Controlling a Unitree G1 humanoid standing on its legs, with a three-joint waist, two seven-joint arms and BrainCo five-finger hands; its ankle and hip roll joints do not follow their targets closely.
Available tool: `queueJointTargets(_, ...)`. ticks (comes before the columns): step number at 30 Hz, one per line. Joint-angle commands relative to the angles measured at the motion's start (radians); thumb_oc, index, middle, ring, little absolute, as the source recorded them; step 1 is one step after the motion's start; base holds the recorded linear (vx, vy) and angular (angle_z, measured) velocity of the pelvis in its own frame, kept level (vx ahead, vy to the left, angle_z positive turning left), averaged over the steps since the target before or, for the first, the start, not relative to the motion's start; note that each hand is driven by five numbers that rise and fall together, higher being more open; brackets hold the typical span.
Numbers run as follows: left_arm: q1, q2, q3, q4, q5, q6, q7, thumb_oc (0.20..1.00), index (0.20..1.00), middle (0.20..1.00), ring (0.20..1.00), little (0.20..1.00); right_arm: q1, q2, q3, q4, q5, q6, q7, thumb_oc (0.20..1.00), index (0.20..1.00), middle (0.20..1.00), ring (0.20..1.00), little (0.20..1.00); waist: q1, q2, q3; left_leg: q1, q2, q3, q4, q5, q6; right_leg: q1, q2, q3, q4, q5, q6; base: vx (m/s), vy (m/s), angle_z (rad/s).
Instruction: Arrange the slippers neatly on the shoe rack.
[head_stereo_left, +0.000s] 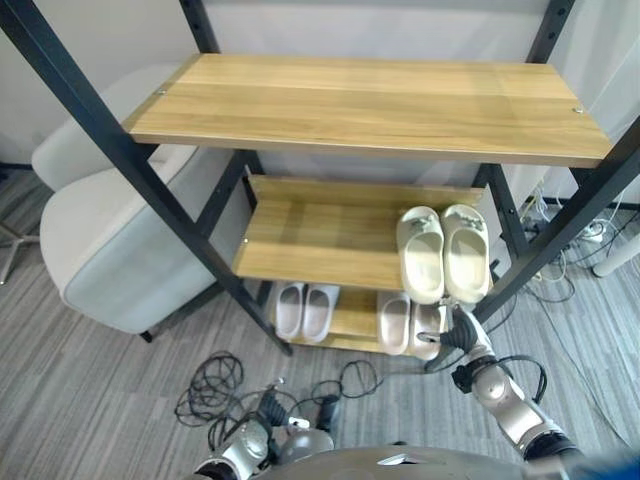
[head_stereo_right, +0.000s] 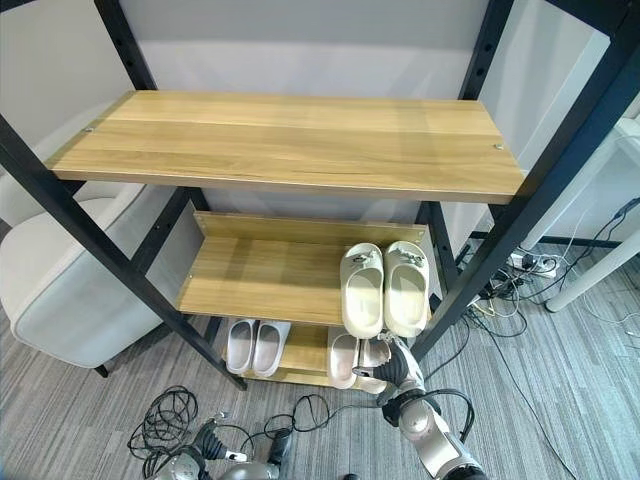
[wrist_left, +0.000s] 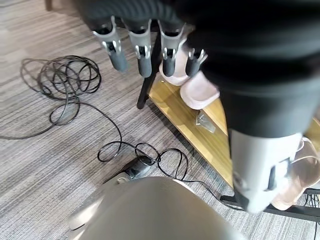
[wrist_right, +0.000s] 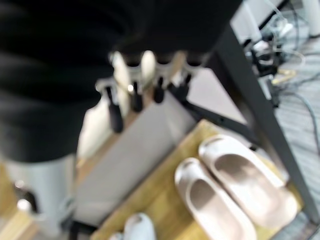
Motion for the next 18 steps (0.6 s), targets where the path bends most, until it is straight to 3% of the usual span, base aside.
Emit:
queueJointTargets(1,-0.045,-0.036,-0.034,0.086,-0.007,-0.008,0.007,1.0,1.0,1.0,1.0,1.0,0.016,-0.01,-0.013,-0.074,0.057,-0.039,-0.001,1.0,1.0,1.0,1.0,1.0,0.02,-0.009,-0.026,-0.022,-0.027,-0.002,0.091,-0.119,0.022,-0.093,-0.044,-0.008,0.163,-0.1,0.055,0.0,0.0,0.0)
queueJointTargets(9,-0.069,-0.044,-0.047,0.088,-0.019,-0.004,-0.007,1.0,1.0,1.0,1.0,1.0,0.027,0.045,0.033,0.079,0.131,-0.026,0.064,1.0,1.0,1.0,1.0,1.0,0.017,-0.015,-0.025,-0.02,-0.025,-0.003,0.091,-0.122,0.023,-0.096,-0.042,-0.01,0.166,-0.103,0.053,0.0,0.0,0.0)
queueJointTargets(18,-0.072,-0.046,-0.051,0.088,-0.034,-0.004,-0.013,1.0,1.0,1.0,1.0,1.0,0.039,0.037,-0.016,0.112,0.138,-0.019,0.034,1.0,1.0,1.0,1.0,1.0,0.005,-0.017,-0.029,-0.015,-0.021,0.001,0.09,-0.124,0.021,-0.093,-0.039,-0.007,0.169,-0.104,0.054,0.0,0.0,0.0)
